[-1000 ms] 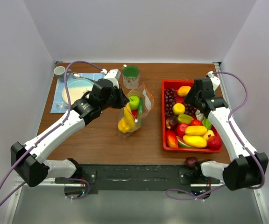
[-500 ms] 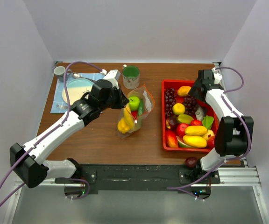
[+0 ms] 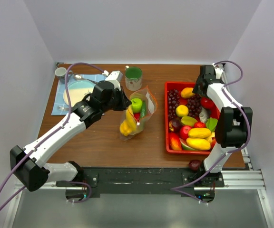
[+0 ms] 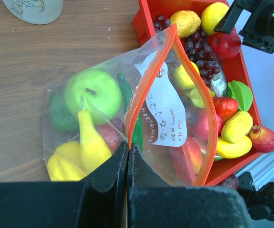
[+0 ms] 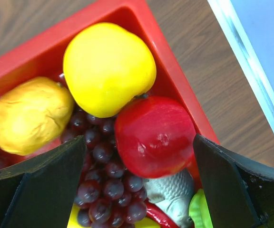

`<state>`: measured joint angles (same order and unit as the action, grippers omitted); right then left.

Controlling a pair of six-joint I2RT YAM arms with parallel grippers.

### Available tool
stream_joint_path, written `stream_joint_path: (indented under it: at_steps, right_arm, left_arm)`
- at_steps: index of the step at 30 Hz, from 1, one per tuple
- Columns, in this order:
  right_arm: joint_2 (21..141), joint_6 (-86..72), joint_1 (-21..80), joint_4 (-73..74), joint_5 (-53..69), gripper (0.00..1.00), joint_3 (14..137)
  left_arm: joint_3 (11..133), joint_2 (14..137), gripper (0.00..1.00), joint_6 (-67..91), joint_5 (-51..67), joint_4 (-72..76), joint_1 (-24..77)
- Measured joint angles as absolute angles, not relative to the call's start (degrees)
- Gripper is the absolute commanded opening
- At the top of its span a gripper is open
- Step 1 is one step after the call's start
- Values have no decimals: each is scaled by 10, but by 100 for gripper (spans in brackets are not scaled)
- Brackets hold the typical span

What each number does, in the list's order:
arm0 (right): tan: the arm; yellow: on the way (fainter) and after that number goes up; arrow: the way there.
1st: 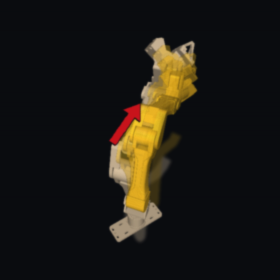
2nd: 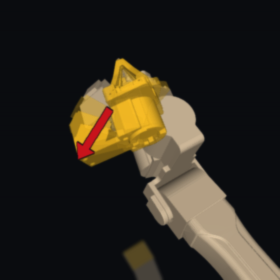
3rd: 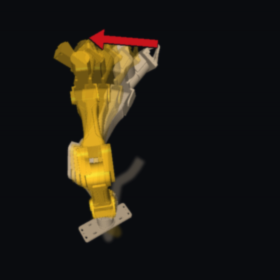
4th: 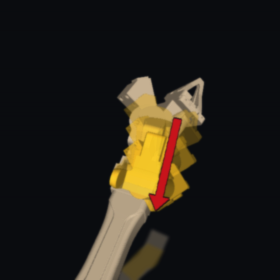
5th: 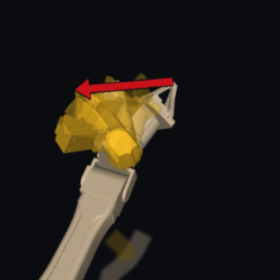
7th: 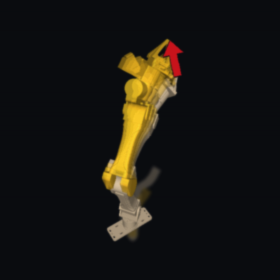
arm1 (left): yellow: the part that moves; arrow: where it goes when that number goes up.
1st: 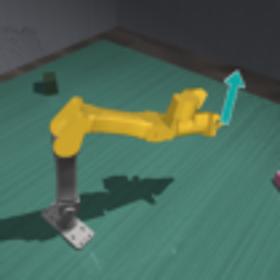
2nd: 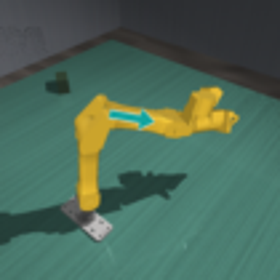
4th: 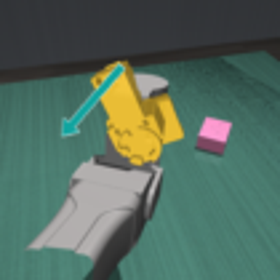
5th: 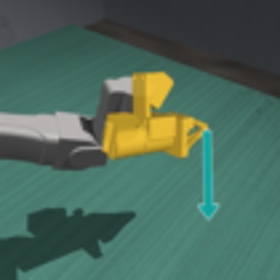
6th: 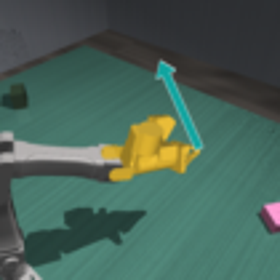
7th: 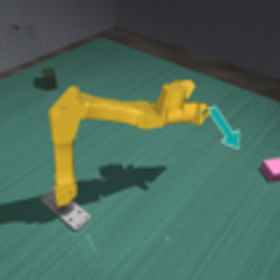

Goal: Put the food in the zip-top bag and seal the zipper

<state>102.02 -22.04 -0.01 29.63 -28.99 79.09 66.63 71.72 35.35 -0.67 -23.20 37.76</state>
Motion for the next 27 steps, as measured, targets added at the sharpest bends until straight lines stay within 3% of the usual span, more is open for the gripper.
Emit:
stream_joint_path:
  at_steps: [13, 17, 20, 23, 27]
  right_arm:
    - [1026, -205, -23, 273, -288, 93, 776]
    - [1028, -205, -23, 263, -284, 87, 761]
    - [1028, -205, -23, 258, -278, 73, 756]
    - [1028, -204, -23, 257, -277, 48, 756]
    - [1028, -203, -24, 258, -276, 29, 755]
  left_arm:
    - [666, 718, 0, 353, 0, -232, 374]
    - [666, 718, 0, 353, 1, -232, 373]
    - [666, 718, 0, 353, 1, -232, 373]
    - [666, 718, 0, 353, 1, -232, 373]
    - [666, 718, 0, 353, 1, -232, 373]
